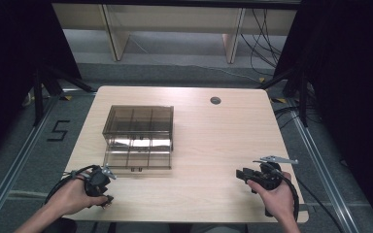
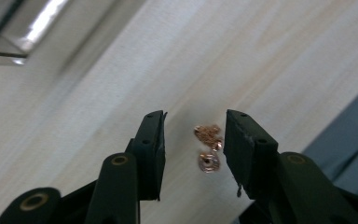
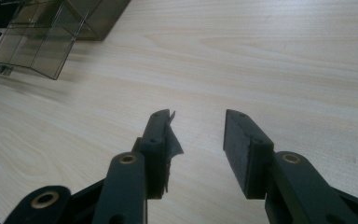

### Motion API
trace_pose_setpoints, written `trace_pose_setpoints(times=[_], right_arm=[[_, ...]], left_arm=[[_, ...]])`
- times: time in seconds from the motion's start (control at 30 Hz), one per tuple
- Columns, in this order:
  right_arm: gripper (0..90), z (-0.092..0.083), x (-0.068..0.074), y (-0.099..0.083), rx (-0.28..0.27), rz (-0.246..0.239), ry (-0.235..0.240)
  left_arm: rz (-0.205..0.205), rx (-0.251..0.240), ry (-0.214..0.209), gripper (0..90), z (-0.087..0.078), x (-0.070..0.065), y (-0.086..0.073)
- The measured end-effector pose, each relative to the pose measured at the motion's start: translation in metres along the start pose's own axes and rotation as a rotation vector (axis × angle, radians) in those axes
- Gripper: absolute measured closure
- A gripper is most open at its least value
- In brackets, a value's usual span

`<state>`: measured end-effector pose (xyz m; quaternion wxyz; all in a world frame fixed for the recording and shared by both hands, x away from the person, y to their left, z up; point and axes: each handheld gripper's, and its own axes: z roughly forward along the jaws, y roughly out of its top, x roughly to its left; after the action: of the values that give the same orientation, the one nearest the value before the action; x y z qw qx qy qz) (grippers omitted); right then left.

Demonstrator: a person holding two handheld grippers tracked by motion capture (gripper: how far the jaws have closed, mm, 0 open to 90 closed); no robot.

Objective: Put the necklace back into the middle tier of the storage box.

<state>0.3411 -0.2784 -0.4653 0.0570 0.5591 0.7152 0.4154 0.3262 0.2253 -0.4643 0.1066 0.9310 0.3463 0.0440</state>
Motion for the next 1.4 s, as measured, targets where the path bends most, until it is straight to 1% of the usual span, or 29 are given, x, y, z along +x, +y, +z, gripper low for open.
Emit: trace_pose_setpoints(times=[0.03,0.07,0.1,0.13,0.2,0.33,0.37,0.4,0.43,0.47,0.5,0.53,0.57,0.6,0.67,0.73,0.8,0.87,0.9,0.93,1.03,1.07,1.1,1.13,1.2,1.3,1.33,1.37,1.4], right_arm=[[61.8,0.0,0.0,0.0,0.005,0.003,-0.002],[61.6,0.001,0.001,0.0,0.003,0.002,-0.009],[61.6,0.001,0.0,0.0,-0.005,-0.001,-0.003],[61.5,0.002,0.0,0.0,-0.005,-0.004,-0.005],[61.4,0.001,0.0,0.0,0.005,-0.006,-0.004],[61.1,0.002,0.0,-0.001,0.009,-0.001,-0.003],[61.1,0.001,0.0,-0.001,0.015,0.002,0.011],[61.0,0.001,0.0,-0.001,0.02,-0.002,-0.001],[61.0,0.001,0.0,-0.001,0.02,-0.002,-0.001],[60.9,0.003,-0.003,-0.001,0.014,-0.036,0.008],[60.8,0.003,-0.003,-0.001,0.015,-0.036,0.006],[60.8,0.003,-0.003,-0.001,0.02,-0.032,0.014],[60.8,0.003,-0.002,-0.001,0.028,-0.032,-0.01],[60.8,0.004,-0.002,-0.001,0.023,-0.036,0.017],[60.7,0.004,-0.002,-0.001,0.025,-0.038,0.015],[60.5,0.004,-0.002,-0.001,0.024,-0.034,0.025],[60.5,0.004,-0.002,-0.001,0.026,-0.034,0.029],[60.5,0.005,-0.002,-0.001,0.026,-0.034,0.021],[60.5,0.005,-0.002,-0.001,0.028,-0.035,0.025],[60.4,0.004,-0.002,-0.001,0.038,-0.032,0.013],[60.3,0.005,-0.002,-0.001,0.036,-0.035,0.017],[60.2,0.005,-0.002,-0.001,0.036,-0.035,0.019],[60.2,0.005,-0.002,-0.001,0.036,-0.033,0.019],[60.1,0.005,-0.002,-0.002,0.035,-0.033,0.022],[60.0,0.005,-0.002,-0.002,0.038,-0.034,0.031],[59.9,0.005,-0.002,-0.002,0.045,-0.031,0.011],[59.9,0.005,-0.002,-0.002,0.043,-0.027,0.027],[59.9,0.005,-0.003,-0.002,0.043,-0.025,0.039],[59.8,0.005,-0.002,-0.002,0.043,-0.025,0.035]], left_arm=[[0.009,0.013,-0.009,57.9,0.001,-0.001,0.0],[0.017,0.018,-0.005,58.2,0.001,-0.003,0.0],[0.019,0.025,-0.01,58.8,0.003,-0.005,0.001],[0.036,0.039,-0.01,59.3,0.003,-0.006,0.001],[0.05,0.061,-0.011,60.4,0.006,-0.008,0.002],[0.054,0.1,0.0,62.6,0.01,-0.009,0.005],[0.054,0.109,0.004,63.4,0.011,-0.01,0.006],[0.056,0.115,0.005,63.9,0.012,-0.01,0.007],[0.056,0.115,0.005,64.3,0.012,-0.01,0.007],[0.056,0.113,0.014,64.8,0.014,-0.009,0.007],[0.056,0.113,0.014,65.2,0.014,-0.009,0.007],[0.051,0.125,0.017,65.6,0.015,-0.01,0.009],[0.053,0.128,0.017,65.9,0.015,-0.01,0.009],[0.06,0.135,0.013,66.3,0.015,-0.009,0.01],[0.062,0.136,0.015,67.4,0.017,-0.01,0.011],[0.071,0.138,0.024,68.8,0.019,-0.01,0.011],[0.069,0.142,0.022,70.2,0.019,-0.01,0.012],[0.065,0.145,0.011,72.4,0.019,-0.01,0.013],[0.07,0.154,0.005,74.3,0.019,-0.009,0.013],[0.055,0.153,-0.004,76.4,0.019,-0.01,0.014],[0.047,0.158,-0.023,81.9,0.021,-0.009,0.015],[0.056,0.18,-0.026,83.3,0.019,-0.007,0.016],[0.045,0.181,-0.032,83.6,0.019,-0.006,0.016],[0.031,0.167,-0.033,83.8,0.02,-0.006,0.016],[0.012,0.16,-0.039,84.1,0.021,-0.006,0.015],[-0.002,0.194,-0.047,84.2,0.02,-0.004,0.016],[-0.008,0.19,-0.045,86.0,0.019,-0.003,0.016],[-0.039,0.188,-0.05,85.9,0.018,-0.004,0.016],[-0.003,0.194,-0.042,85.9,0.017,-0.001,0.017]])
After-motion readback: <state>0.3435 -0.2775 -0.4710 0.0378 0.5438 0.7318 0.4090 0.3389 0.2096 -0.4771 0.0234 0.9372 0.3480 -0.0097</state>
